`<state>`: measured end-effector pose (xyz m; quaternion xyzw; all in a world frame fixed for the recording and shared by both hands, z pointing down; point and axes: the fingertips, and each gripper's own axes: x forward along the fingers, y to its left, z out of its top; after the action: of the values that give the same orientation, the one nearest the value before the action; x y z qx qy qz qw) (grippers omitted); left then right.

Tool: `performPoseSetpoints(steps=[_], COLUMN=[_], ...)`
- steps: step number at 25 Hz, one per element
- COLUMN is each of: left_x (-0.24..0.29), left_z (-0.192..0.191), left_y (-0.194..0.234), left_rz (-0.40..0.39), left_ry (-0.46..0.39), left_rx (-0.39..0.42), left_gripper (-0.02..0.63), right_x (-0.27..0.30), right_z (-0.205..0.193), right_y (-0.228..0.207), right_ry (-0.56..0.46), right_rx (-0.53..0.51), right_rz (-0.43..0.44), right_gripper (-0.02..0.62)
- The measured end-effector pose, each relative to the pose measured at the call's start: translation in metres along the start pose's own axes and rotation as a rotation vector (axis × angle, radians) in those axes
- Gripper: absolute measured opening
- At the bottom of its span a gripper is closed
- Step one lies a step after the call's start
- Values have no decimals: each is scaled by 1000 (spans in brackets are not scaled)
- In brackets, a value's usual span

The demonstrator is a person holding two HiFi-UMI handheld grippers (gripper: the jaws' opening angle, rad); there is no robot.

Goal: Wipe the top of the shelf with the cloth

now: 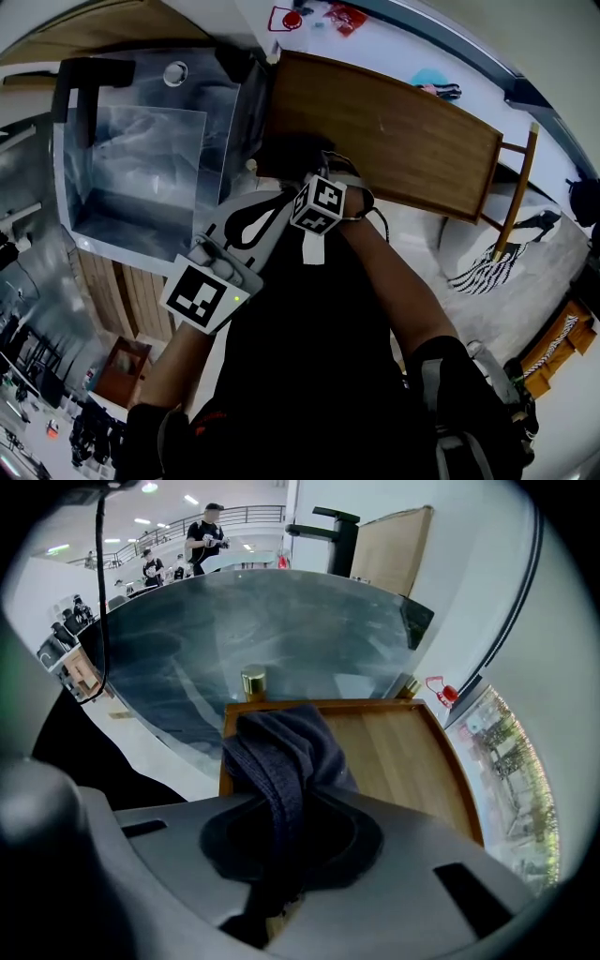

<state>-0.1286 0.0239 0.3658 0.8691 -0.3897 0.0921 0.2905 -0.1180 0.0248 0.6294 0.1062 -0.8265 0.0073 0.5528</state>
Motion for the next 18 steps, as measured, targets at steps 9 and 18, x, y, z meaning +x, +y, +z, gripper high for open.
performPoseSetpoints(steps=[9, 18], left_x=[35, 70], left_z=[3, 5], left_y=[-26, -59], left_rz=[-45, -104], left_ry=[25, 56], left_rx=[24, 58], left_gripper=[23, 23], right_x=[-14, -34], right_z=[-43, -99], right_y=[-13, -28], right_ry=[14, 41], right_rx=[46, 128], right_rz=[-16, -53], right_gripper=[40, 40])
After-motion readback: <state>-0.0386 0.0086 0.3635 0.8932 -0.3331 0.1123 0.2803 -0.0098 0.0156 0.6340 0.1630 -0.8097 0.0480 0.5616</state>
